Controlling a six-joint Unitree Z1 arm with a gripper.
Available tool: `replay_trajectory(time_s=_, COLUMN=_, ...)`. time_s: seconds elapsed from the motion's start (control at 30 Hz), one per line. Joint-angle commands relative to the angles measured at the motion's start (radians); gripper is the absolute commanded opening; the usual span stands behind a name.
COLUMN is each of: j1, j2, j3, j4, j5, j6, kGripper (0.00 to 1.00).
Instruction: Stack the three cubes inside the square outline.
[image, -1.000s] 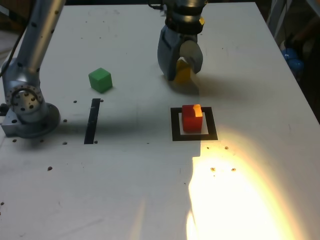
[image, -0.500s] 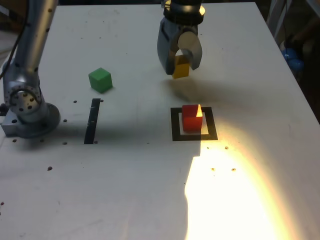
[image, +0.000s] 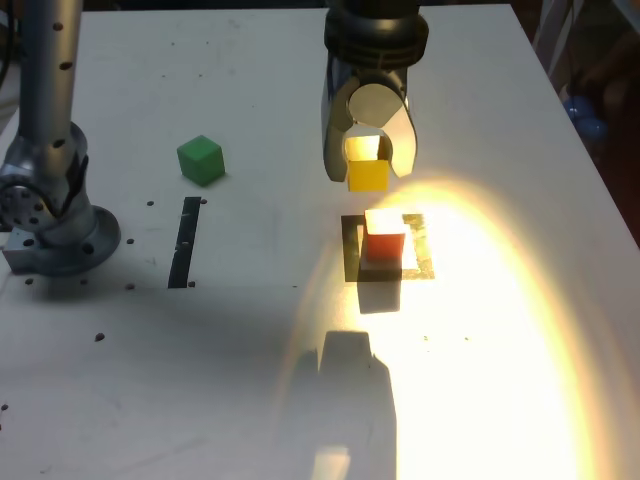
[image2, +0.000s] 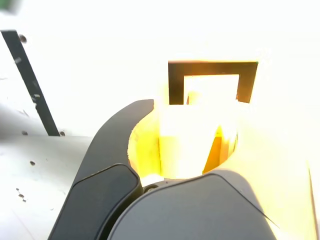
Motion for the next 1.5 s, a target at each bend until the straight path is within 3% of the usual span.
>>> replay_trajectory(time_s=0.0, j1=-0.013, j2=0.001, j3=-0.007, j4=-0.001, j5=0.001, j6=-0.007, kGripper=0.24)
replay_trajectory(time_s=0.6, j1=-0.021, j2=0.068, j3=0.008, j4=-0.023, j5=-0.009, j6=-0.012, kGripper=0.25)
replay_trajectory(time_s=1.03, j1=-0.021, j2=0.098, j3=0.027, j4=-0.045, j5=-0.046, j6=0.007, kGripper=0.25)
replay_trajectory(time_s=1.47, j1=-0.021, j2=0.097, j3=0.022, j4=-0.078, j5=-0.046, j6=0.024, kGripper=0.35)
